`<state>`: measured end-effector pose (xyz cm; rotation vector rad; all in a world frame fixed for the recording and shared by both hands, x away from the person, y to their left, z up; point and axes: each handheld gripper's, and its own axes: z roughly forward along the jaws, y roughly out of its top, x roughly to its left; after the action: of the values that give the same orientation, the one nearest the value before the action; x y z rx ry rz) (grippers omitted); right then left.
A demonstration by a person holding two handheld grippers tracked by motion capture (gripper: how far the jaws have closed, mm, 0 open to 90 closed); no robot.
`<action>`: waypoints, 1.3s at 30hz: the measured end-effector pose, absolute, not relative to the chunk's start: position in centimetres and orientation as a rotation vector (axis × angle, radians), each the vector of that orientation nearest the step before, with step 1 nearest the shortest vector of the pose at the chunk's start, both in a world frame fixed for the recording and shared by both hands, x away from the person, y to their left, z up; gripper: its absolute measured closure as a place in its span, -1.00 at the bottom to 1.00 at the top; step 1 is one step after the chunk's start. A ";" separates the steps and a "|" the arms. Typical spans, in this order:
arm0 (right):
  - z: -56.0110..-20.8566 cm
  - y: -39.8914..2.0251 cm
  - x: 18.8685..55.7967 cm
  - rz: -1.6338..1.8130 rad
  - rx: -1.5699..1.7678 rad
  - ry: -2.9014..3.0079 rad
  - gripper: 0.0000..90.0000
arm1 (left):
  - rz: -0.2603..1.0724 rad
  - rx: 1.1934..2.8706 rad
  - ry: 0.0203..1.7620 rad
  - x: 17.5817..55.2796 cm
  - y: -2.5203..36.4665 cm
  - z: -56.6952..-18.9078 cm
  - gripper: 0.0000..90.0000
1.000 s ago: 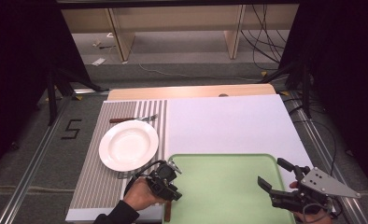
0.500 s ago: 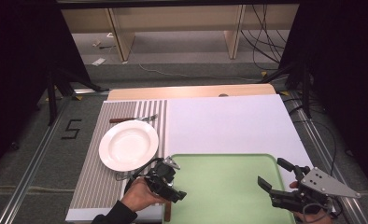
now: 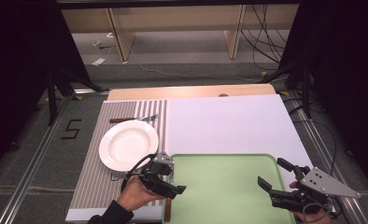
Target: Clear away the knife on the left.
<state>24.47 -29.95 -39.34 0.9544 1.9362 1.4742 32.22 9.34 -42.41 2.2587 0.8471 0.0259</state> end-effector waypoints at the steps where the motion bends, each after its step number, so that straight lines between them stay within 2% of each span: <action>1: -39.3 -29.9 24.5 1.475 0.956 1.936 -0.68 | 0.033 2.250 0.850 32.2 9.4 -42.4 -0.59; 8: -39.3 -29.9 24.4 1.475 0.953 1.937 -0.68 | 0.065 2.197 0.829 31.7 9.8 -42.1 -0.63; 25: -39.3 -29.9 24.4 1.476 0.952 1.938 -0.68 | 0.140 1.945 0.741 30.7 11.7 -41.2 -0.66; 39: -39.3 -29.9 24.4 1.477 0.950 1.940 -0.68 | 0.157 1.883 0.715 29.7 11.9 -41.7 -0.66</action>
<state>24.42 -29.90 -39.34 0.9500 1.9398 1.4771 29.65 11.90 -41.72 1.8826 0.7146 0.1568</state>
